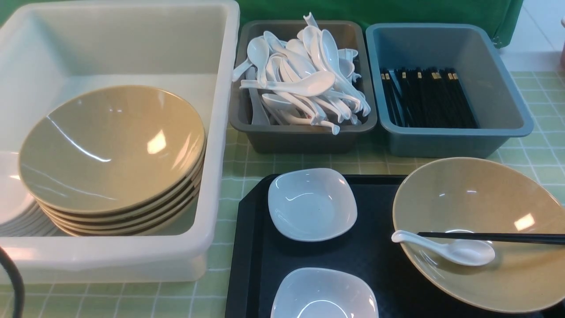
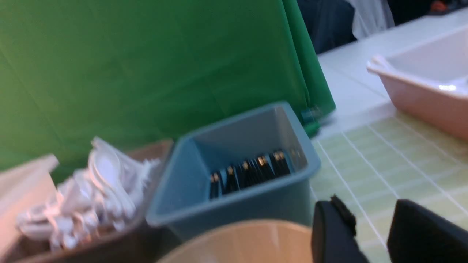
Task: On green table put chopsticks spoon bowls plates into blue grey white boxes.
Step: 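Move the grippers toward the tableware on the black tray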
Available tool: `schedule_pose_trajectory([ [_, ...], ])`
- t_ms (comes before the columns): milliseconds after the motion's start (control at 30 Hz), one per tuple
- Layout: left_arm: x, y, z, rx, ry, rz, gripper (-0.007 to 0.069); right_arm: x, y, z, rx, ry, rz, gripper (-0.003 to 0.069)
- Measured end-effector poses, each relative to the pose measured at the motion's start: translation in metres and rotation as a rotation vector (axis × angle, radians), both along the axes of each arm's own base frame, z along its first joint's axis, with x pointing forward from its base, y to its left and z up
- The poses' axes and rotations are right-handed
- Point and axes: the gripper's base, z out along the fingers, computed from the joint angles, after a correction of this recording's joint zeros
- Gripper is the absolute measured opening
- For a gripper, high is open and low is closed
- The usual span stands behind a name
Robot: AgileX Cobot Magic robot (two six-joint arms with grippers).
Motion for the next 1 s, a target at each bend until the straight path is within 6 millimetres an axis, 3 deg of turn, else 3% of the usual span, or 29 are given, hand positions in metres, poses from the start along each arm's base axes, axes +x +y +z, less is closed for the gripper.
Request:
schedule_pose_trajectory([
  [100,0.000,-0.001,0.004,0.015,-0.014,-0.009,-0.0001,-0.001,0.000,0.005,0.026,-0.035,0.004,0.0236],
  [167,-0.002,-0.001,0.011,0.027,-0.039,-0.015,-0.0001,-0.004,0.000,0.020,0.032,-0.051,0.005,0.0236],
  [367,-0.005,-0.001,0.059,0.103,-0.165,-0.022,-0.0001,-0.021,0.002,0.131,-0.047,-0.058,-0.005,0.0236],
  [467,0.003,-0.003,0.077,0.117,-0.142,-0.037,-0.0001,-0.014,0.001,0.172,-0.119,0.084,-0.008,0.0236],
  [533,0.009,-0.005,0.078,0.124,-0.097,-0.061,-0.0001,-0.003,0.000,0.187,-0.182,0.191,-0.003,0.0236],
  [700,0.019,-0.018,0.065,0.165,0.006,-0.185,-0.0001,0.026,-0.002,0.191,-0.301,0.382,0.029,0.0236],
  [800,0.022,-0.036,0.044,0.192,0.123,-0.341,-0.0001,0.045,0.001,0.184,-0.296,0.459,0.089,0.0236],
  [1000,0.026,-0.063,0.015,0.248,0.357,-0.556,-0.0001,0.076,0.026,0.168,-0.414,0.571,0.421,0.0236],
])
